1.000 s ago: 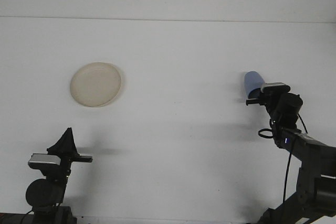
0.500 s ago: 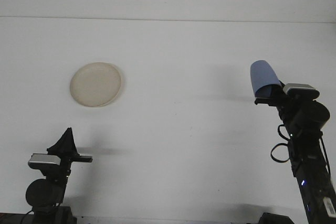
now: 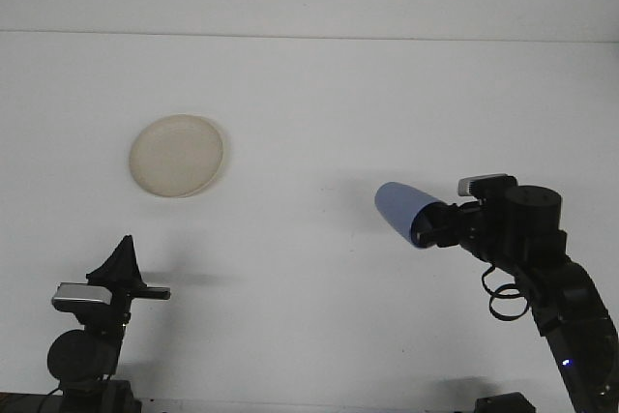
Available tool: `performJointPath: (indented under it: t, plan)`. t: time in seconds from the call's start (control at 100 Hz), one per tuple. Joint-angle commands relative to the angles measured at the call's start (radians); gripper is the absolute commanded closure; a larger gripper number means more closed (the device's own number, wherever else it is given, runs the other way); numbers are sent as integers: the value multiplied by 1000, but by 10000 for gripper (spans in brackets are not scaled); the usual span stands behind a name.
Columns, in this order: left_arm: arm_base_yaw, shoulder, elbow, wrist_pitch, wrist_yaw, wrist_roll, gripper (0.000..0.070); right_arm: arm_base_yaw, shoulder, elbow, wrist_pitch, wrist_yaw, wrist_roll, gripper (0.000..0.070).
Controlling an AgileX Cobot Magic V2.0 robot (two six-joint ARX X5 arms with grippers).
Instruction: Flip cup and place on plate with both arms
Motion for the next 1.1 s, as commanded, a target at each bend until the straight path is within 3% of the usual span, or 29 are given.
performJointPath:
  t: [0.0, 0.19, 0.34, 0.69, 0.91, 1.09]
  plan:
    - [-2, -2, -19, 14, -2, 13, 687, 64, 56, 84, -100, 14, -61, 700]
    - [-2, -2, -19, 14, -2, 13, 687, 259, 233, 302, -377, 168, -156, 700]
    - [-2, -2, -19, 11, -2, 13, 687, 391, 369, 417, -487, 255, -180, 700]
    - [-2, -2, -19, 7, -2, 13, 687, 595, 610, 484, -525, 309, -187, 700]
    - [-2, -2, -19, 7, -2, 13, 687, 681, 680, 484, -529, 378, -187, 700]
    - [-2, -2, -19, 6, -2, 13, 687, 716, 702, 484, -519, 384, -188, 700]
